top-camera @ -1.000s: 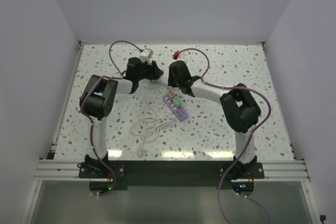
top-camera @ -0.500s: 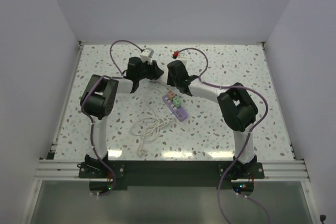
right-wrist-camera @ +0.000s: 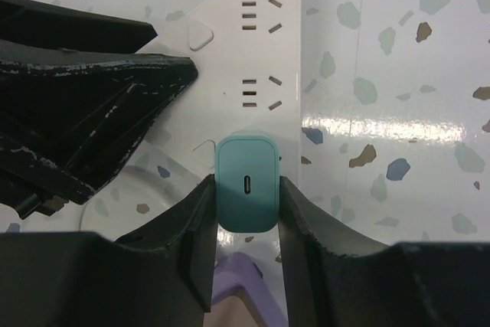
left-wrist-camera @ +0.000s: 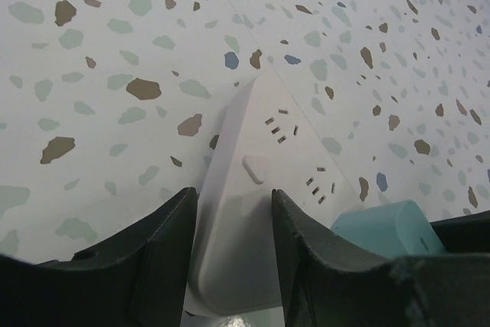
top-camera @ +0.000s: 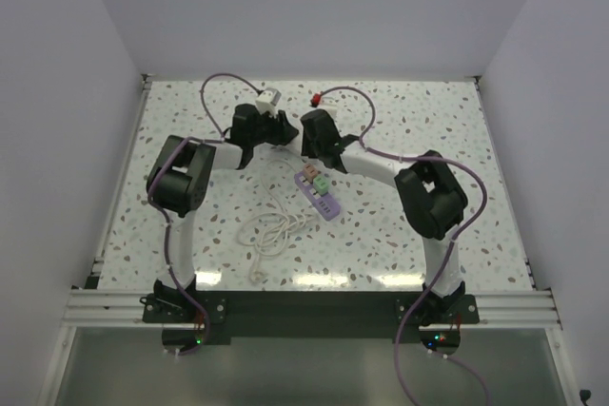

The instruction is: Insert the plug

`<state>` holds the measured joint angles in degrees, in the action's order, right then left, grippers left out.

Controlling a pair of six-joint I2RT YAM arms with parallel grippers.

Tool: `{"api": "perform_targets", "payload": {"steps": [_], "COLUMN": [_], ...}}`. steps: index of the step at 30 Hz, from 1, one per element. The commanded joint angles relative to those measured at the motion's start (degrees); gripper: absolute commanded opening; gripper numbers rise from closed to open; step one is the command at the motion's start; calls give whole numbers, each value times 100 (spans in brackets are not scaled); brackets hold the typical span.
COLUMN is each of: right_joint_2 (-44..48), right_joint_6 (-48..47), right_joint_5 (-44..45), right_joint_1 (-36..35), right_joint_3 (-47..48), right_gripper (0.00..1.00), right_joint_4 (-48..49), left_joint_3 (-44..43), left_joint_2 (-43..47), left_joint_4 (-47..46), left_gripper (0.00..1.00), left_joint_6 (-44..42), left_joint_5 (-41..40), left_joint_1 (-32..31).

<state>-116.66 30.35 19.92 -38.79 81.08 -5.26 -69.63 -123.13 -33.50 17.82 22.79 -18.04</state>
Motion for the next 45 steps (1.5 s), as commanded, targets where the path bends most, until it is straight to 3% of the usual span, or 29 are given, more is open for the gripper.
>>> {"api": "perform_targets", "payload": {"steps": [1, 7, 17, 18, 19, 22, 25, 29, 38, 45], "right_joint_2": [-464, -60, 1503, 1671, 1830, 2480, 3078, 3685, 4871, 5417], "right_joint_6": [-133, -450, -1101, -1171, -1206, -1303, -1382, -1400, -1541, -1374], "right_joint_5": [-824, -438, 222, 292, 310, 223, 153, -23, -76, 11], "right_joint_1": [-252, -252, -156, -95, -59, 143, 397, 898, 1935, 2200], "right_joint_3": [-365, 74, 295, 216, 137, -214, -601, -1294, -2499, -2992], "right_gripper": [41, 59, 74, 81, 99, 99, 99, 99, 99, 99], "right_joint_4": [-2199, -2190, -2155, -2138, -2111, -1944, -1821, -1593, -1153, -1048], "left_joint_3": [116, 203, 396, 449, 493, 669, 906, 1309, 1680, 1874], "left_joint_2": [17, 157, 605, 780, 886, 1291, 1756, 2538, 4576, 5615], "left_joint_4": [326, 274, 203, 177, 133, 63, 27, 141, 2267, 3172], "left_gripper": [49, 49, 50, 52, 55, 66, 86, 96, 100, 100], "left_joint_6": [98, 63, -51, -34, -33, -42, 10, 116, -77, -165], "left_joint_5": [534, 429, 201, 174, 139, -28, -283, -1184, -3217, -3649], "left_joint_1": [-340, -349, -340, -340, -340, -340, -331, -305, 11, 11]}}
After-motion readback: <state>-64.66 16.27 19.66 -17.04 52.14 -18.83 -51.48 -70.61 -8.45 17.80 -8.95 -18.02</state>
